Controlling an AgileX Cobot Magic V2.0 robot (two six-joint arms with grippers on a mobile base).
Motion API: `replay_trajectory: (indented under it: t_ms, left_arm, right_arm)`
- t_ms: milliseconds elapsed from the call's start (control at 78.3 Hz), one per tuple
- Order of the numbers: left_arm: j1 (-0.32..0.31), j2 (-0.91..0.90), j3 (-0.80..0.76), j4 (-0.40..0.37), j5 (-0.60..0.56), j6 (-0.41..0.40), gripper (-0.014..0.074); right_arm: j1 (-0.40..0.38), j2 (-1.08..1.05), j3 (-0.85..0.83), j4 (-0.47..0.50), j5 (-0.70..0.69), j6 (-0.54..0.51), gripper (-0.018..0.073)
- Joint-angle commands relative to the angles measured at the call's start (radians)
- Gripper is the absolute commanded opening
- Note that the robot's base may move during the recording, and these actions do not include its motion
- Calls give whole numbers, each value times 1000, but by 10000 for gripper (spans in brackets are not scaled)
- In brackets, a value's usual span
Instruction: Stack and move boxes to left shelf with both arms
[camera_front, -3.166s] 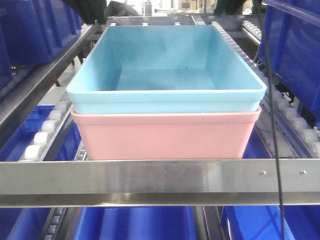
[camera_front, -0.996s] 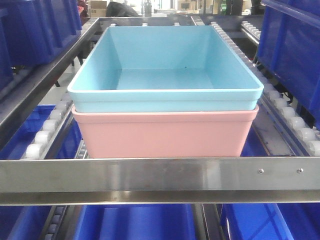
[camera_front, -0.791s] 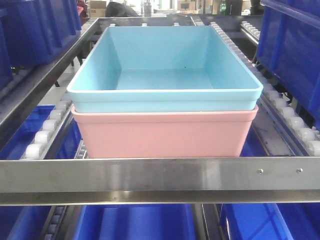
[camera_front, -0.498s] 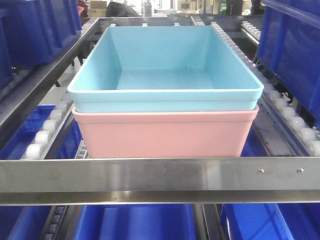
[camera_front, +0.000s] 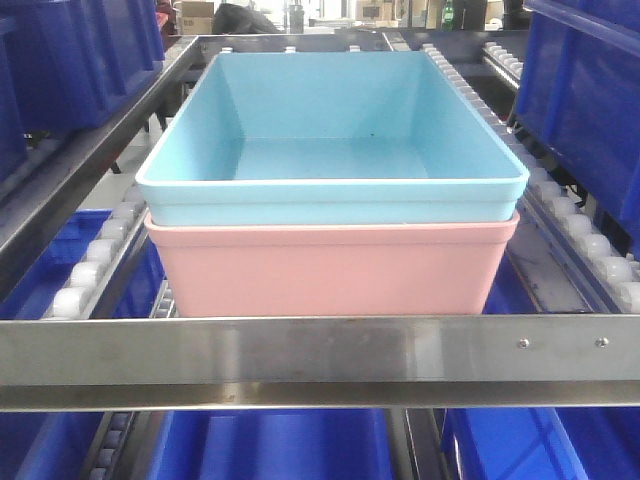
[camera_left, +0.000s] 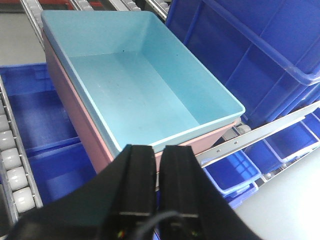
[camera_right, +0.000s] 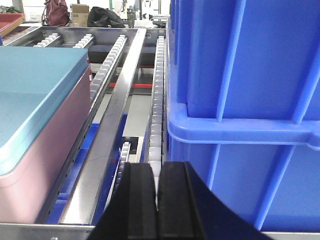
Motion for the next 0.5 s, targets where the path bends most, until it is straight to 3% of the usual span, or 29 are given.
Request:
replay_trajectory:
  t_ms: [0,345,383,421,485]
  left_arm:
    - [-9,6,-28,11,-79,1,8]
    - [10,2,15,18,-116,16,8]
    - [29,-4,30,-12,-154,89,8]
    - [63,-18,50,-54,-204,237,8]
    - [144,-52,89,-170,-274,383,8]
  right_arm:
    - [-6,-20,-24,1,-96,1,49]
    - [-6,-20,-24,1,-96,1,49]
    - [-6,-20,-24,1,-96,1,49]
    - [-6,-20,-24,1,-96,1,49]
    - [-6,-20,-24,1,-95,1,49]
